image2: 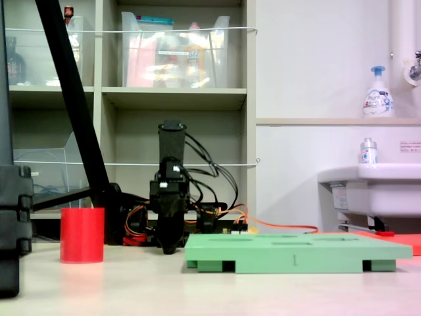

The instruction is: Put the cylinder block into the corresponding hole

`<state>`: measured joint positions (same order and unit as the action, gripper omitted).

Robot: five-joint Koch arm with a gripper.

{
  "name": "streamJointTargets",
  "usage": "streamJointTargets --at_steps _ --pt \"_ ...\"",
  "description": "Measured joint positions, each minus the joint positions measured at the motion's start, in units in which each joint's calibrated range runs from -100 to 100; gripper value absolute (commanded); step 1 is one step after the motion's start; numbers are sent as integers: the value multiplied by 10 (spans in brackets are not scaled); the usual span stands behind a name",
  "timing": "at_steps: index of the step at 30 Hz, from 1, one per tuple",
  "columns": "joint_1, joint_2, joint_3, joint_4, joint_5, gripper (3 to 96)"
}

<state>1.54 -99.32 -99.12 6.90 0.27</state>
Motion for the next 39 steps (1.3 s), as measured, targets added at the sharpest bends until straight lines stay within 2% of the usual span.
streamJointTargets --at_steps 24,29,32,35,39 --pt "0 0 0 0 0 483" --pt "-2 0 0 2 9 518" --pt "-6 0 -1 56 97 518" --pt "-8 0 -1 202 232 519" --pt "-10 0 -1 377 341 535"
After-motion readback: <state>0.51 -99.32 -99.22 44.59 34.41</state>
